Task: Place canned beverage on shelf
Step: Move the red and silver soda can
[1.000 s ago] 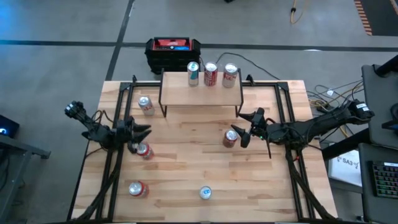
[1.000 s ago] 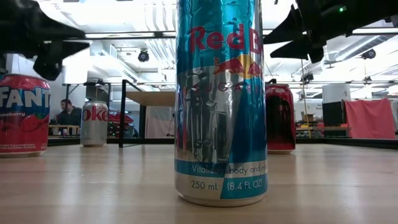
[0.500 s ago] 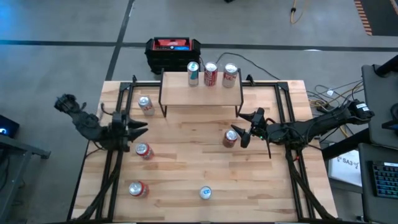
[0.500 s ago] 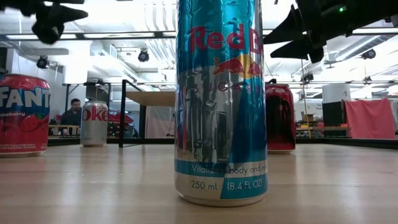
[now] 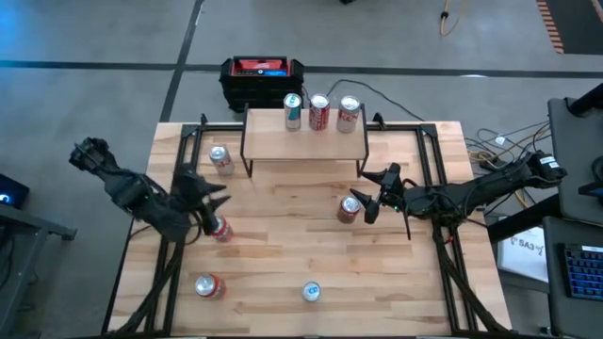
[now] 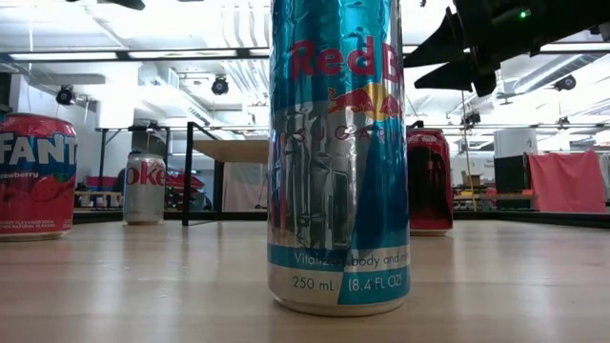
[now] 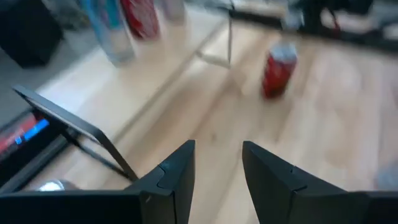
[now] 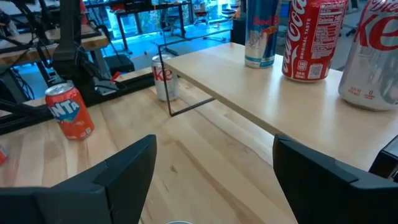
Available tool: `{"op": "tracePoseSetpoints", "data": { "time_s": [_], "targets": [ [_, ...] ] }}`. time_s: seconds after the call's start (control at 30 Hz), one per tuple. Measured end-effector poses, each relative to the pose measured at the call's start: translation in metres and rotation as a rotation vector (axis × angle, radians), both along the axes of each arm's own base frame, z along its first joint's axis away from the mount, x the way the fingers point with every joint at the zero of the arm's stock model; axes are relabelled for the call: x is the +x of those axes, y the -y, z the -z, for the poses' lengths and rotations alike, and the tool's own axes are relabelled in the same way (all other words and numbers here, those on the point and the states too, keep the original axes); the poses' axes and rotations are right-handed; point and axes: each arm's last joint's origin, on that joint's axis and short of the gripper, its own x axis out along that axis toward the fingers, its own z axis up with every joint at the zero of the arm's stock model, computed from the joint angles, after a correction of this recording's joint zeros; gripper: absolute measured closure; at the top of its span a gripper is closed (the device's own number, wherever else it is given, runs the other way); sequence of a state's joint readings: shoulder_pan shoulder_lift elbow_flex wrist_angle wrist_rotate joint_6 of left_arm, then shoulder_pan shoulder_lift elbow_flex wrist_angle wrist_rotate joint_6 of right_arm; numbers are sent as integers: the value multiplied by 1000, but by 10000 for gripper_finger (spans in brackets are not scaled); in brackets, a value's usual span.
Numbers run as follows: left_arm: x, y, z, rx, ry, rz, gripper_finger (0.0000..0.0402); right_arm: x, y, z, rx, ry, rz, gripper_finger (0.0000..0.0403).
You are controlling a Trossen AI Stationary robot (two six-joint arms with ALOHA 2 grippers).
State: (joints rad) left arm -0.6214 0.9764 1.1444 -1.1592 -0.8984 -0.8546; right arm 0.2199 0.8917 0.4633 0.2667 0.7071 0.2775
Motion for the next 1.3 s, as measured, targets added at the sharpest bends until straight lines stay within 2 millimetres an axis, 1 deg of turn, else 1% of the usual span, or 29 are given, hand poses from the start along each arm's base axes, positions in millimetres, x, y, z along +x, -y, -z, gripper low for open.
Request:
{"op": "tracePoseSetpoints", "data": {
  "time_s": [0.07,0.2,0.27,0.37,0.47,0.53,0.63,0.8,0.9,1.03,1.13,1.23,1.3],
  "targets": [
    [5,0,-2,-13,-98,-13,283,0,0,0,1,0,0,103],
    [2,-11,5,-14,-266,-188,283,0,0,0,0,0,0,103],
    [3,-20,11,-56,-331,-267,283,0,0,0,1,1,0,103],
    [-1,-39,18,-165,-428,-304,283,0,0,0,0,0,0,103],
    [-9,-62,22,-223,-468,-384,282,0,0,0,0,0,0,103],
    [-12,-74,23,-268,-462,-411,275,0,0,0,0,0,0,103],
    [-14,-91,20,-296,-419,-421,252,0,0,0,0,1,0,103],
    [-6,-114,18,-247,-370,-442,186,0,0,0,1,1,0,103],
    [4,-129,21,-225,-384,-470,143,0,0,0,0,1,0,103],
    [17,-149,32,-235,-473,-463,96,0,0,0,0,1,0,103],
    [21,-166,36,-243,-537,-483,80,0,0,0,0,1,0,103],
    [20,-183,37,-257,-579,-525,78,0,0,0,0,1,0,103],
    [20,-193,39,-302,-591,-513,77,0,0,0,0,1,0,103]
  ]
}}
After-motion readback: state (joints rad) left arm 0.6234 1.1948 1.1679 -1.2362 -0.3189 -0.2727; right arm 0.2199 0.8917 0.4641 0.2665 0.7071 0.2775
